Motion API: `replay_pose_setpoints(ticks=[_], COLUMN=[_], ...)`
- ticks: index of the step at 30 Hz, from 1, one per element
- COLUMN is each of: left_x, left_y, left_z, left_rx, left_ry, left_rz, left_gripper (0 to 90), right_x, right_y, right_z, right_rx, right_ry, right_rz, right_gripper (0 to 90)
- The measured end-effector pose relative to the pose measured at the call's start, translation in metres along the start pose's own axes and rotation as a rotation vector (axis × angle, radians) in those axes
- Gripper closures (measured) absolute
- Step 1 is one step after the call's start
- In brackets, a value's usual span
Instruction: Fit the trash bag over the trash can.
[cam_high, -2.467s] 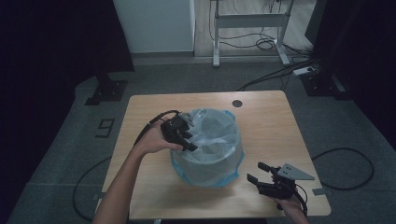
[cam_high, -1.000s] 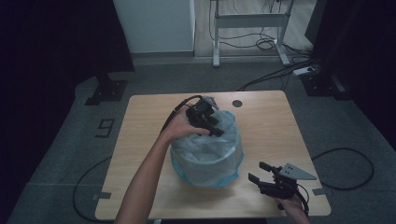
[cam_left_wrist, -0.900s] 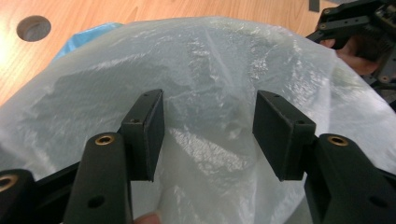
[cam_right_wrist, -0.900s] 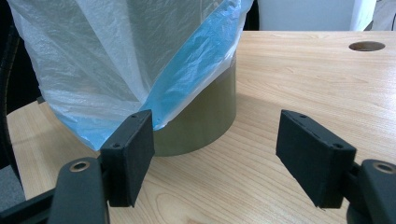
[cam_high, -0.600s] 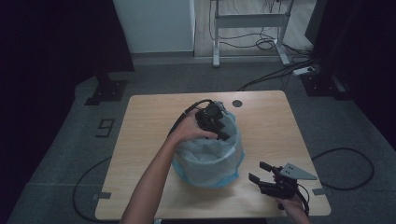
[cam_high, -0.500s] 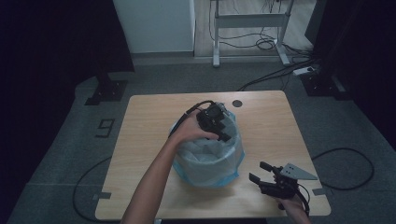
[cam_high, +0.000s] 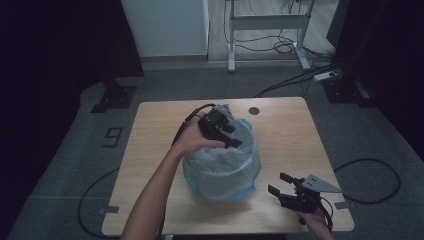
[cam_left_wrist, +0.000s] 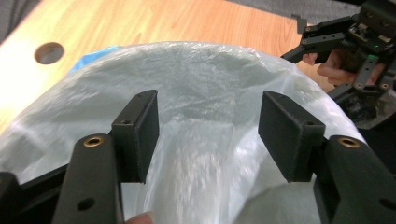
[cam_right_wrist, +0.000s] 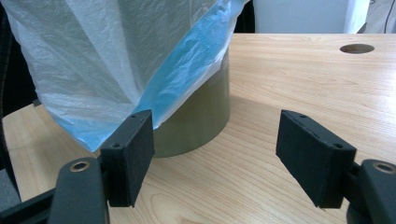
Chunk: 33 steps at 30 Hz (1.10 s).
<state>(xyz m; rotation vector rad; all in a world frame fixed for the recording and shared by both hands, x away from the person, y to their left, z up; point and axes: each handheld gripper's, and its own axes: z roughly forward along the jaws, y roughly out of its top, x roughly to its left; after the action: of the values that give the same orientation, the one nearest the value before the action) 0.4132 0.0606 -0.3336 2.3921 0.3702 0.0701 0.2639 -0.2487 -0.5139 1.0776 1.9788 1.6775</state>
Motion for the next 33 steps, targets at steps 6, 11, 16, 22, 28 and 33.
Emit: replay_pose_setpoints(ticks=[6,11,16,22,28,33], left_x=[-0.010,-0.019,-0.031,-0.043,-0.055,-0.062], left_y=[-0.023,-0.046,-0.073,-0.104,-0.139,-0.167], left_z=[-0.027,-0.048,-0.068,-0.080,-0.088,-0.093], left_rx=[-0.095,-0.174,-0.239,-0.284,-0.324,-0.339], left_ry=[0.056,0.093,0.130,0.159,0.199,0.237], left_rz=[-0.019,-0.053,-0.074,-0.093,-0.128,-0.163], left_gripper=[36.9,35.9,35.5,35.2,35.2,35.2], right_x=[-0.001,0.000,0.001,0.001,0.000,-0.001], right_y=[0.000,-0.001,-0.003,-0.004,-0.005,-0.005], right_z=[-0.002,-0.001,0.001,0.002,0.002,0.001], right_rx=[-0.003,0.009,0.017,0.025,0.027,0.026], right_ry=[-0.018,-0.025,-0.025,-0.026,-0.029,-0.034], right_rz=[0.000,-0.011,-0.016,-0.019,-0.016,-0.017], right_gripper=[27.2,27.2,27.2,27.2,27.1,27.1])
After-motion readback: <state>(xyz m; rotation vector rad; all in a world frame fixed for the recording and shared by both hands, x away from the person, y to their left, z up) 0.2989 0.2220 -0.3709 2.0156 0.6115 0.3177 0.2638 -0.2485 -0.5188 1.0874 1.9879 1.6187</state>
